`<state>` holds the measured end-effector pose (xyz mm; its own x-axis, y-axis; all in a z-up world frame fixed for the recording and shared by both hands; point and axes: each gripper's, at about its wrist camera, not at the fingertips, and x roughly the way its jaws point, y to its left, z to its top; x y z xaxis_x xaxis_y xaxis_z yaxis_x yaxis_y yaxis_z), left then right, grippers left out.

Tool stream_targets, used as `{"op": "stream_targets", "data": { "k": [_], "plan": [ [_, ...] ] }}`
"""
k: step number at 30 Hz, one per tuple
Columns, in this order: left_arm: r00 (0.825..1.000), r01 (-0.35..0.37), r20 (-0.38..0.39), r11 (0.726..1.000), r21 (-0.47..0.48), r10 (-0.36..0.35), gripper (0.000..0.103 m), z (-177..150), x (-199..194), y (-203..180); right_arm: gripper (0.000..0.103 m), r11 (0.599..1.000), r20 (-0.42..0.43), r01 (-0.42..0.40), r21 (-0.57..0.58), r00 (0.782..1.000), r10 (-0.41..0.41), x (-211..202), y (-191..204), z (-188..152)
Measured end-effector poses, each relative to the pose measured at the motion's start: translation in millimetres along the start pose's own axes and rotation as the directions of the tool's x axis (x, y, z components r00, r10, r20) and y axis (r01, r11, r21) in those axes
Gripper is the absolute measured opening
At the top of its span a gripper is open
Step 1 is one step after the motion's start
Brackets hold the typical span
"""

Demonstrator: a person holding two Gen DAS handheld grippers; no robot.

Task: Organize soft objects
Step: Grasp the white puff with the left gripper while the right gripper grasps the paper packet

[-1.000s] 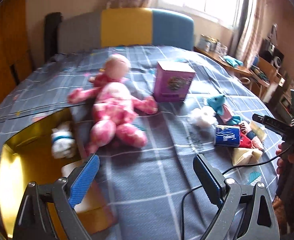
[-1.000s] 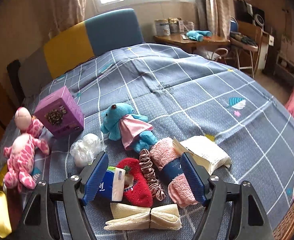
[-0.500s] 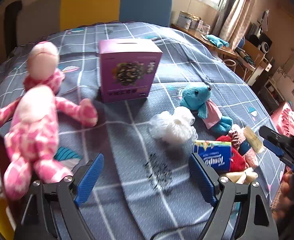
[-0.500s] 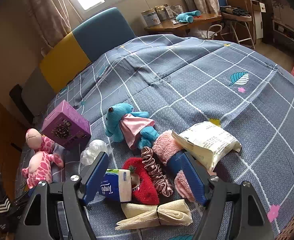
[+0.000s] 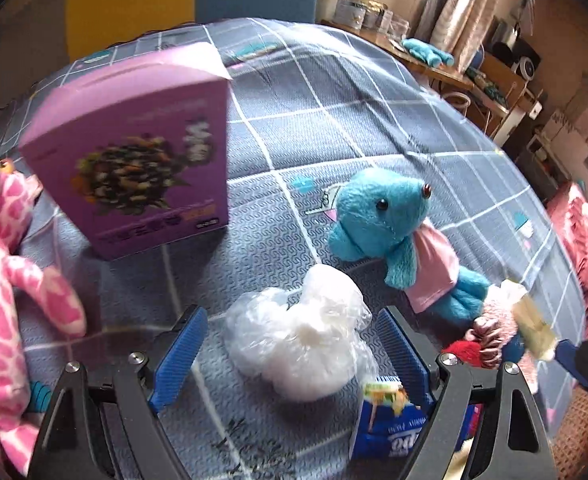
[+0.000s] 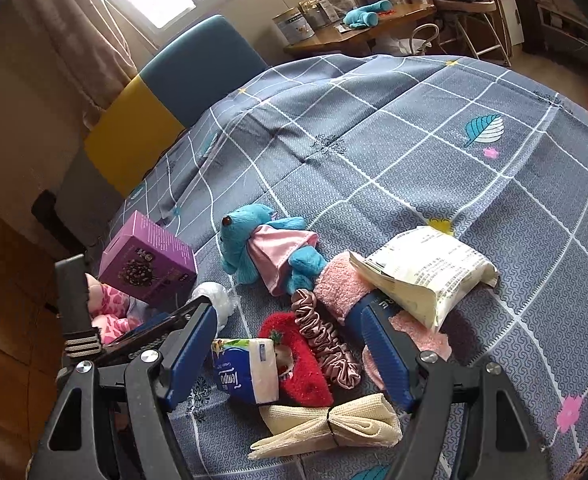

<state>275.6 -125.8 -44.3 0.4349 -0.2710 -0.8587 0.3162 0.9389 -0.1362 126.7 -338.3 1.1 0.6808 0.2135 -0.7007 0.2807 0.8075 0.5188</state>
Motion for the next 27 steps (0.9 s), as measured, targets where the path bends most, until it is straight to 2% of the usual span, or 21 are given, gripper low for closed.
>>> {"op": "stream_targets", "data": {
  "k": [2,3,5,8,12,17,19,22,27],
  "plan": [
    [0.999,0.031,-0.026,0.999,-0.008,-0.031,0.046,-1,12,1,0.076,1.000,0.015,-0.006,0.012,1.000,0.006,-3,-2,1],
    [0.997,0.061,-0.051,0.998,-0.019,-0.061,0.046,-3,18,2,0.076,1.000,0.025,-0.009,0.016,1.000,0.009,-5,-2,2],
    [0.997,0.073,-0.017,0.997,-0.035,-0.074,0.041,-7,14,6,0.076,0.999,0.040,-0.015,0.030,0.999,0.014,-7,-5,3],
    [0.997,0.071,0.020,0.996,-0.058,-0.070,0.040,-14,-2,14,0.076,0.998,0.056,-0.025,0.055,0.998,0.022,-10,-10,5],
    [0.994,0.051,0.099,0.995,-0.081,-0.043,0.041,-32,-42,27,0.076,0.991,0.121,-0.049,0.122,0.992,0.034,-23,-24,10],
    [0.991,0.058,0.130,0.992,-0.114,-0.043,0.041,-72,-88,44,0.076,0.965,0.177,-0.075,0.251,0.984,0.030,-33,-51,15],
    [0.990,0.054,0.137,0.991,-0.126,-0.037,0.041,-88,-103,50,0.076,0.950,0.173,-0.064,0.306,0.985,0.011,-32,-62,15],
    [0.987,0.086,0.152,0.982,-0.167,-0.060,0.041,-113,-123,62,0.076,0.934,0.144,-0.038,0.355,0.989,-0.014,-28,-72,14],
    [0.982,0.103,0.175,0.979,-0.177,-0.072,0.041,-147,-151,69,0.076,0.940,0.097,0.031,0.341,0.993,-0.068,-23,-70,13]
  ]
}}
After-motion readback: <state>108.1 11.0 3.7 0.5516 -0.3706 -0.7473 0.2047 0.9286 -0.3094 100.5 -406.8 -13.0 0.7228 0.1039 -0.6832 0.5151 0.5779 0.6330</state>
